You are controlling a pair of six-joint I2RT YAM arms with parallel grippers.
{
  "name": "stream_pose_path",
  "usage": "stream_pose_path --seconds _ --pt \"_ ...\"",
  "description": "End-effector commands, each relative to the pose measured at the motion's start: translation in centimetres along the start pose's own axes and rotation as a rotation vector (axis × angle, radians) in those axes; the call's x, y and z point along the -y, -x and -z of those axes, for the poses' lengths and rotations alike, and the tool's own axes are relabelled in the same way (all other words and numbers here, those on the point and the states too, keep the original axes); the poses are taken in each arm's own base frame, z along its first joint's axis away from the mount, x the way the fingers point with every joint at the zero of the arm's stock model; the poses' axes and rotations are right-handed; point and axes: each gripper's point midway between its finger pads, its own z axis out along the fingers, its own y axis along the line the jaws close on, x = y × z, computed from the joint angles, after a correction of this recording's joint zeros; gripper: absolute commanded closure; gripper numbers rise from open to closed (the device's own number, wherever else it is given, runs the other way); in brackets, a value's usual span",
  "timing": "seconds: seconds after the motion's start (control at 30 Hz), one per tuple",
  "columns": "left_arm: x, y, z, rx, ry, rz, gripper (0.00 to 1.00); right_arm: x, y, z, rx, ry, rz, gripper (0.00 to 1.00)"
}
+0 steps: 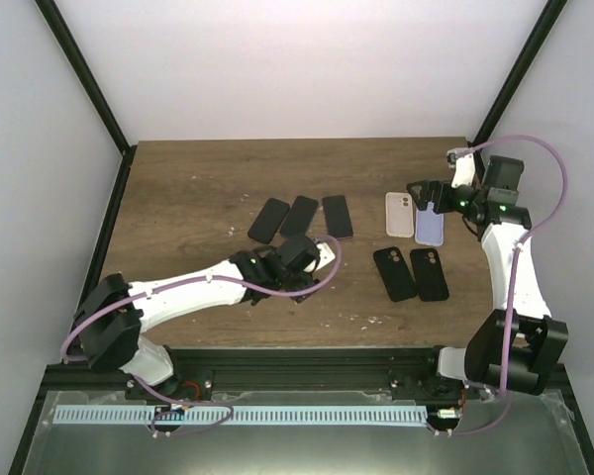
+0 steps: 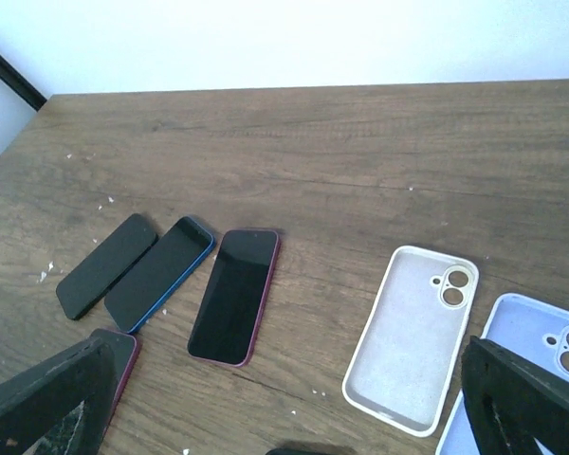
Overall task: Take the phone out of the phone case
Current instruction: Reset both arms
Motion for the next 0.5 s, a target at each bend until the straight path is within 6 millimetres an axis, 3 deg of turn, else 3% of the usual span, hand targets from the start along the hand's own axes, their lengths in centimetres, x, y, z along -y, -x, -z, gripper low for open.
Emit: stream_pose_path --seconds 0.0,0.23,0.33,0.47 --pt "-1.9 2.5 2.6 0.086 -0.032 0.114 0.21 -0.6 3.9 2.1 0.094 -0.034 0.044 0.0" --pt "-5.8 3.5 5.6 0.183 -0.034 0.278 0.21 -1.2 5.0 2.5 0.106 -0.013 0.029 0.0" --pt "-9.1 3.1 7.1 0.217 0.022 0.398 0.21 -0.9 5.7 2.9 0.13 -0.043 0.026 0.0" --pt "-15.0 1.5 10.0 0.277 0.126 0.575 0.17 -0.9 7.8 4.1 0.195 -0.086 0.068 0.0"
